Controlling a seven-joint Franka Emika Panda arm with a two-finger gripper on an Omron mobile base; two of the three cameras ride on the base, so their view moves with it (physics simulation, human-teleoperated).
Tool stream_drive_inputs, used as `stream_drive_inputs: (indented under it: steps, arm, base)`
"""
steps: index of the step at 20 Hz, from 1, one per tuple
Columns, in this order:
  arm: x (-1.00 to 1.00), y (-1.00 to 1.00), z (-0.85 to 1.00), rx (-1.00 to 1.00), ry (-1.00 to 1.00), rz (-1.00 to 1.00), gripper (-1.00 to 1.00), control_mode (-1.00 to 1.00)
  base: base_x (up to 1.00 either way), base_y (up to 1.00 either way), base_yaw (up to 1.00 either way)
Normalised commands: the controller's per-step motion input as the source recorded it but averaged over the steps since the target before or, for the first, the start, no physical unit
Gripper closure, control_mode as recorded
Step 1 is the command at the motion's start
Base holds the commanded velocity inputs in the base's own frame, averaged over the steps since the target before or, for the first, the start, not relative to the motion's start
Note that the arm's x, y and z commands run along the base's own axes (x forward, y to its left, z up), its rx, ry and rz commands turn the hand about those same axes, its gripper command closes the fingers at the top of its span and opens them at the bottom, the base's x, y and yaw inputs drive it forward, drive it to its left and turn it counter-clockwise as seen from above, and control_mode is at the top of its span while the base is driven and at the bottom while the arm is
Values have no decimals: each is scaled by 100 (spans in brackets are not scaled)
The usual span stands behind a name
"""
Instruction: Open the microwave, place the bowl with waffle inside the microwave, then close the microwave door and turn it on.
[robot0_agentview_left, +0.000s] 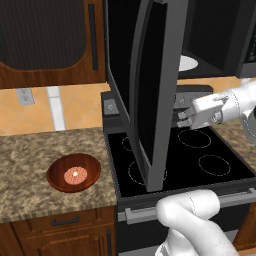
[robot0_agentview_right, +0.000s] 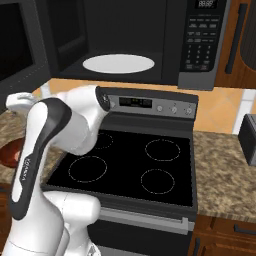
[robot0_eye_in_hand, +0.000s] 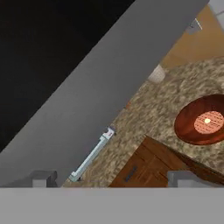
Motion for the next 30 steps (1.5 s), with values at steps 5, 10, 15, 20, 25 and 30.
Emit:
stream_drive_inputs:
  steps: [5, 10, 15, 20, 25, 30]
  arm:
    - [29, 0, -100, -58, 34, -10, -100, -100]
    - [10, 6, -100, -26, 25, -4, -100, -100]
    - [3, 5, -90, 3, 16, -1, -100, -100]
    - [32, 51, -37, -3, 0, -7, -100, -100]
    - [68, 34, -5, -4, -1, -13, -100, -100]
    - [51, 16, -33, -5, -2, -3, -100, -100]
  base:
    - [0, 0, 0]
    - [0, 0, 0]
    - [0, 0, 0]
    - [0, 0, 0]
    - [0, 0, 0]
    - [0, 0, 0]
